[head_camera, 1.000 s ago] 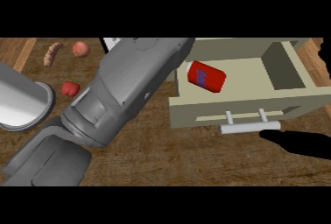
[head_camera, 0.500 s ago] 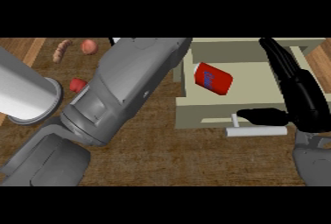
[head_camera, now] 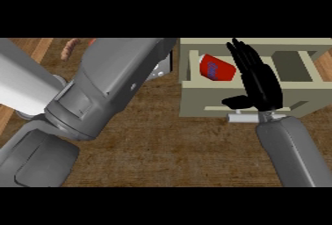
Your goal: Pick up the can, place it into the drawer and close the drawer
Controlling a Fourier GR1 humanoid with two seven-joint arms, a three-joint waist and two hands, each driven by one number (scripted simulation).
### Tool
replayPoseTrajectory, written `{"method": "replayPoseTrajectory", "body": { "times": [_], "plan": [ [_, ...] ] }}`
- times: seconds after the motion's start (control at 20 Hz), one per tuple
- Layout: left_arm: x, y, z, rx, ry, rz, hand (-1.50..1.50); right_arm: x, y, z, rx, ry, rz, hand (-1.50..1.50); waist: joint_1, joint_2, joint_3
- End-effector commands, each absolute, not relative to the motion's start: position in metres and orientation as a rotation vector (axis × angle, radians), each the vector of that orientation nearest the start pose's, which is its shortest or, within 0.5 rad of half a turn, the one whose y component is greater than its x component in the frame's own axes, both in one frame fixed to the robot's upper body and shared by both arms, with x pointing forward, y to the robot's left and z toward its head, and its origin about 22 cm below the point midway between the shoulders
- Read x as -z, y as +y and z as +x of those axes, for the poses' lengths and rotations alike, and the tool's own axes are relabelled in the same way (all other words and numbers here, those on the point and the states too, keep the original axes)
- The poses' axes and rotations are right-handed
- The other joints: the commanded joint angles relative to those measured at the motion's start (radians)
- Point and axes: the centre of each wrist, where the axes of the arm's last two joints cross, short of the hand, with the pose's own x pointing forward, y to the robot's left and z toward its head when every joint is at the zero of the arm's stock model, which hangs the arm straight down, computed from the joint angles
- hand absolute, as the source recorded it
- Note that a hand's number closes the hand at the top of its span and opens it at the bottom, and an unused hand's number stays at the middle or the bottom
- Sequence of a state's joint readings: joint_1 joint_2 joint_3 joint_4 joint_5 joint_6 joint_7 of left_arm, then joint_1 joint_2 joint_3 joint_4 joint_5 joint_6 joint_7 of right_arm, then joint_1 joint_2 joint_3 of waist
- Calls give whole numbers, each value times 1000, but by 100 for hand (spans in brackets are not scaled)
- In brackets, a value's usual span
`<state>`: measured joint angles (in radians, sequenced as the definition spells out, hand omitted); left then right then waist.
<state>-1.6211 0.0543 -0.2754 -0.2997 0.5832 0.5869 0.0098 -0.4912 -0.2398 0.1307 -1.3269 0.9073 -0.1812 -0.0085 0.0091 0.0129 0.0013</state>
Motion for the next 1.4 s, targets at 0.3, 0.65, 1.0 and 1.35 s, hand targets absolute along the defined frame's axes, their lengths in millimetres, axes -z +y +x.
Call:
{"method": "replayPoseTrajectory", "body": {
  "times": [0.3, 0.65, 1.0, 1.35],
  "plan": [
    [-265, 37, 455, -21, -1704, 80, -150, -53, -168, 399, -930, -1759, -1137, -150, 34, -5, -1],
    [-272, 59, 455, -8, -1697, 73, -150, -67, -181, 430, -846, -1796, -1255, -150, 50, -4, 0],
    [-253, 74, 454, -15, -1685, 102, -150, -98, -178, 454, -817, -1812, -1341, -150, 83, 7, 0],
    [-253, 97, 450, 22, -1698, 100, -150, -133, -170, 468, -792, -1820, -1315, -150, 106, 5, -1]
  ]
}}
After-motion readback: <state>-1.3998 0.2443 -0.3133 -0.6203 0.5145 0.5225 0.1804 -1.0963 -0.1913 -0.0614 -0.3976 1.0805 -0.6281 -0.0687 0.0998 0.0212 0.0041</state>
